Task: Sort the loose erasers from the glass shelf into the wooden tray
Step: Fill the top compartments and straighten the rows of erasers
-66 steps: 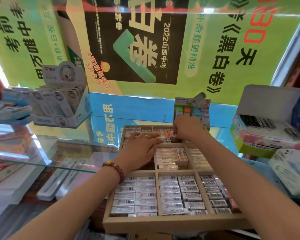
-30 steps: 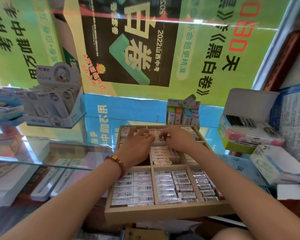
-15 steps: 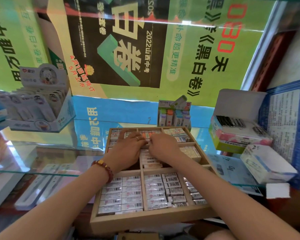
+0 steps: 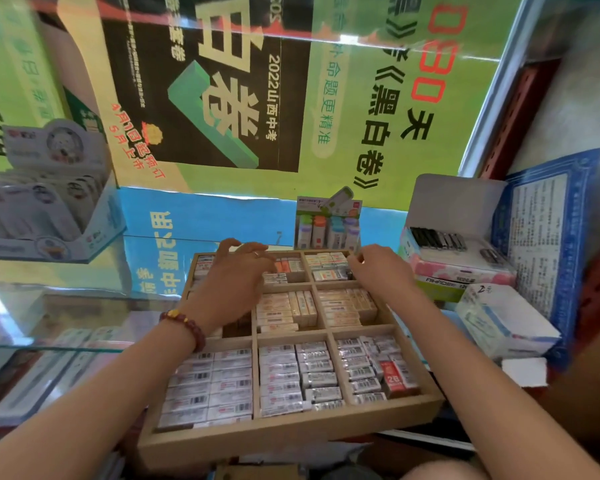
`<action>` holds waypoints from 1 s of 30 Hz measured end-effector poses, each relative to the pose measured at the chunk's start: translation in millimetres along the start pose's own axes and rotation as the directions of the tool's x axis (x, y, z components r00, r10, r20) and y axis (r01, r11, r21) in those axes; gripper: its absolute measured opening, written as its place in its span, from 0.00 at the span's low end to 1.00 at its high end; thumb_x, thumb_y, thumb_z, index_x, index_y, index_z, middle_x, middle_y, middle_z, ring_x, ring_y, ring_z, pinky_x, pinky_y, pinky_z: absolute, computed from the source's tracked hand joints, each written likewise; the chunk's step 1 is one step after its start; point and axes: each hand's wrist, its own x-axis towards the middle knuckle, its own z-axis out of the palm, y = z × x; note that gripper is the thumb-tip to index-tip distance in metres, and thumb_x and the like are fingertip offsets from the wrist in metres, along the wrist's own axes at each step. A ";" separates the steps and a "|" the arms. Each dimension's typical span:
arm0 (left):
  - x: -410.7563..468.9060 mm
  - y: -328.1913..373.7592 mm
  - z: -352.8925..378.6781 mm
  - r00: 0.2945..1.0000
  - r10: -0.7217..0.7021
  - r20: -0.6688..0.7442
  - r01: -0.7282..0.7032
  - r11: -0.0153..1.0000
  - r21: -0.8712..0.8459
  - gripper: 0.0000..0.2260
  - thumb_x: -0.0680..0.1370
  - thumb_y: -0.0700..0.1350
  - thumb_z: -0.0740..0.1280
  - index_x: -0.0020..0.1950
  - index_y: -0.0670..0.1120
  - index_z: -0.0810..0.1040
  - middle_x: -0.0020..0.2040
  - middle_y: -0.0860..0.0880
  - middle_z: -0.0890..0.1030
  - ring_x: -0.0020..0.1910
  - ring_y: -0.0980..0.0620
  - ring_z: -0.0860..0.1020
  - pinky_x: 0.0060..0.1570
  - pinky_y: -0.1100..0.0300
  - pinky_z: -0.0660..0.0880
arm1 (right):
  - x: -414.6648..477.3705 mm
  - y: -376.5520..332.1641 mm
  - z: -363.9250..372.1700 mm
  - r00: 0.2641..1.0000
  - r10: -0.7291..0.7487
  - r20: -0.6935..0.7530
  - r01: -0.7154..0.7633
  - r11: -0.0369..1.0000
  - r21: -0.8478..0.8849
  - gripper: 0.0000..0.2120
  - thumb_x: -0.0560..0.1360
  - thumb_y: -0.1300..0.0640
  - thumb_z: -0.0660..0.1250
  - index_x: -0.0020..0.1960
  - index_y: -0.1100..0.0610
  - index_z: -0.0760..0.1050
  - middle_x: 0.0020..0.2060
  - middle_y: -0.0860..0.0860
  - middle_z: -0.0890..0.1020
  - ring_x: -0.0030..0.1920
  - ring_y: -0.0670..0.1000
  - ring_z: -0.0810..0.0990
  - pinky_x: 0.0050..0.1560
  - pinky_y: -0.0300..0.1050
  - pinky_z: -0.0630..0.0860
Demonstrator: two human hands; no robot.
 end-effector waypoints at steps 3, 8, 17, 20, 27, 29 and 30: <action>12.7 20.4 0.2 0.998 0.060 -0.003 -0.060 0.997 -0.050 0.16 0.79 0.43 0.56 0.64 0.53 0.74 0.67 0.56 0.73 0.71 0.58 0.63 0.67 0.56 0.48 | -0.4 -3.2 10.4 0.999 -0.041 0.029 0.041 0.999 -0.010 0.11 0.79 0.48 0.59 0.48 0.57 0.71 0.45 0.54 0.78 0.50 0.57 0.78 0.40 0.45 0.67; 24.3 48.6 21.6 0.978 0.127 0.167 -0.123 0.992 -0.032 0.20 0.82 0.50 0.47 0.74 0.55 0.61 0.74 0.57 0.63 0.74 0.57 0.56 0.68 0.53 0.44 | 2.1 -18.0 16.6 0.992 -0.129 0.010 0.129 0.982 -0.137 0.08 0.79 0.57 0.57 0.56 0.59 0.70 0.53 0.56 0.79 0.53 0.57 0.78 0.40 0.44 0.66; 28.1 47.6 34.3 0.980 0.133 0.149 -0.121 0.989 -0.084 0.25 0.76 0.55 0.43 0.68 0.55 0.67 0.68 0.58 0.70 0.68 0.58 0.65 0.67 0.52 0.47 | 12.0 1.3 2.5 0.993 -0.011 -0.119 0.014 1.000 0.027 0.10 0.79 0.59 0.55 0.53 0.57 0.75 0.51 0.56 0.80 0.49 0.58 0.78 0.40 0.44 0.66; 33.5 47.9 35.9 0.987 0.080 0.138 -0.053 0.981 -0.186 0.22 0.76 0.55 0.43 0.63 0.54 0.69 0.65 0.56 0.71 0.67 0.57 0.66 0.66 0.53 0.47 | 14.5 9.5 1.0 0.987 -0.015 -0.161 0.042 0.985 0.165 0.13 0.78 0.60 0.55 0.52 0.54 0.78 0.51 0.52 0.80 0.47 0.55 0.77 0.38 0.42 0.65; 38.6 50.1 35.8 0.987 0.007 0.162 0.043 0.953 -0.301 0.23 0.73 0.49 0.43 0.67 0.53 0.62 0.59 0.55 0.71 0.69 0.56 0.60 0.71 0.49 0.36 | 5.3 5.9 24.1 0.985 -0.054 -0.163 0.088 0.974 0.211 0.10 0.75 0.64 0.58 0.41 0.52 0.74 0.47 0.50 0.72 0.46 0.54 0.75 0.39 0.44 0.65; 39.8 49.9 36.3 0.986 -0.008 0.166 0.055 0.957 -0.286 0.22 0.76 0.48 0.45 0.70 0.52 0.60 0.63 0.53 0.71 0.70 0.54 0.59 0.71 0.47 0.35 | 4.4 4.9 23.6 0.984 -0.071 -0.161 0.101 0.977 0.188 0.10 0.75 0.64 0.59 0.43 0.53 0.77 0.49 0.51 0.73 0.46 0.53 0.74 0.40 0.43 0.65; 39.6 50.0 36.8 0.987 -0.014 0.162 0.058 0.962 -0.268 0.20 0.78 0.46 0.47 0.70 0.52 0.59 0.64 0.52 0.71 0.71 0.54 0.58 0.71 0.47 0.35 | 3.7 4.4 23.5 0.985 -0.084 -0.149 0.109 0.980 0.167 0.10 0.76 0.63 0.60 0.44 0.54 0.78 0.50 0.51 0.74 0.47 0.53 0.74 0.41 0.43 0.65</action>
